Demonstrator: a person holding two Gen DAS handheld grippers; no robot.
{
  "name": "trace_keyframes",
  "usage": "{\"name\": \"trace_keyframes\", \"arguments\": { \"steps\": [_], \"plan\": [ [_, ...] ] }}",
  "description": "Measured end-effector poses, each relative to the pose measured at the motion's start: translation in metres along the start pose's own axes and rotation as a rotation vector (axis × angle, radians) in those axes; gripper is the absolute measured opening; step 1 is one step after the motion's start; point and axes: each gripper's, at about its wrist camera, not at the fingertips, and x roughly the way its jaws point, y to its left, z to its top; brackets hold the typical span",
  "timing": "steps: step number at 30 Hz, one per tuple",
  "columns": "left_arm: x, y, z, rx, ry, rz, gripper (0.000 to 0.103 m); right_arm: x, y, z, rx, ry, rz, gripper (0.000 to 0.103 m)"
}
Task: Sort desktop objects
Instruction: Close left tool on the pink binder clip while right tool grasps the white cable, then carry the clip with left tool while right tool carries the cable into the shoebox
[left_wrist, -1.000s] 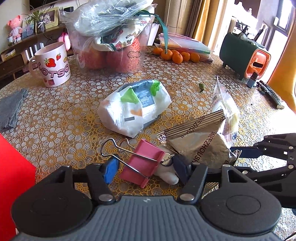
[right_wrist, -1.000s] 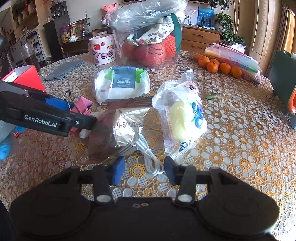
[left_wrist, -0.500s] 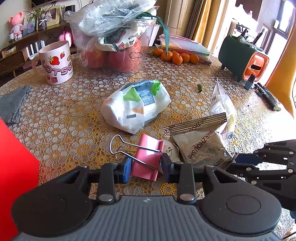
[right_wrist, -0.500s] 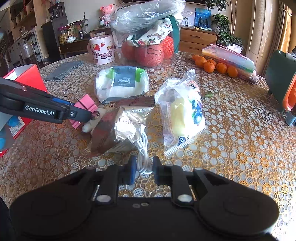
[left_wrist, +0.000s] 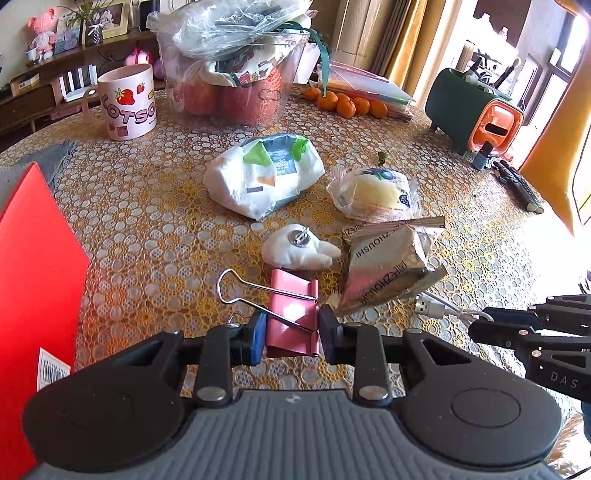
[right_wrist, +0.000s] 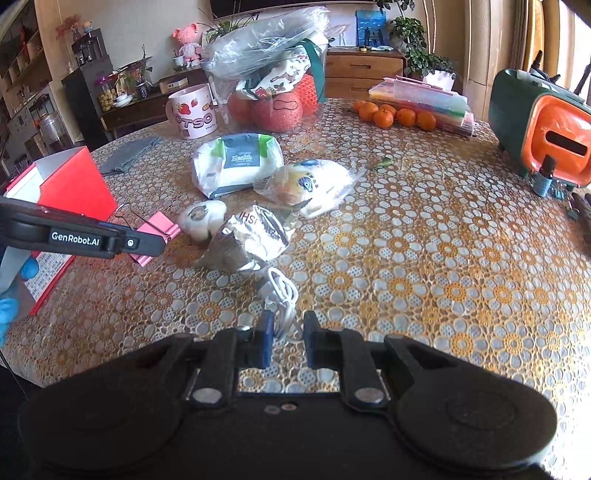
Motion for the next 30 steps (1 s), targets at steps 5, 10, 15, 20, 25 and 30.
{"name": "trace_keyframes", "arguments": {
  "steps": [5, 10, 15, 20, 25, 30],
  "plan": [
    [-0.016, -0.006, -0.013, -0.010, -0.001, -0.012, 0.028, -0.019, 0.003, -0.008, 0.020, -0.011, -0.011, 0.016],
    [-0.035, -0.012, -0.020, -0.013, -0.007, -0.035, 0.028, -0.036, 0.010, -0.008, 0.012, -0.033, -0.020, 0.015],
    [-0.052, -0.013, -0.024, -0.023, -0.009, -0.046, 0.028, -0.050, 0.017, -0.002, 0.001, -0.066, -0.038, 0.015],
    [-0.071, -0.011, -0.023, -0.021, -0.015, -0.037, 0.028, -0.061, 0.025, 0.007, 0.004, -0.084, -0.034, 0.015],
    [-0.090, -0.006, -0.017, -0.023, -0.030, -0.031, 0.028, -0.074, 0.044, 0.022, -0.036, -0.122, -0.028, 0.015],
    [-0.112, 0.003, -0.011, -0.023, -0.052, -0.021, 0.028, -0.088, 0.069, 0.041, -0.077, -0.165, 0.002, 0.015]
  ]
}}
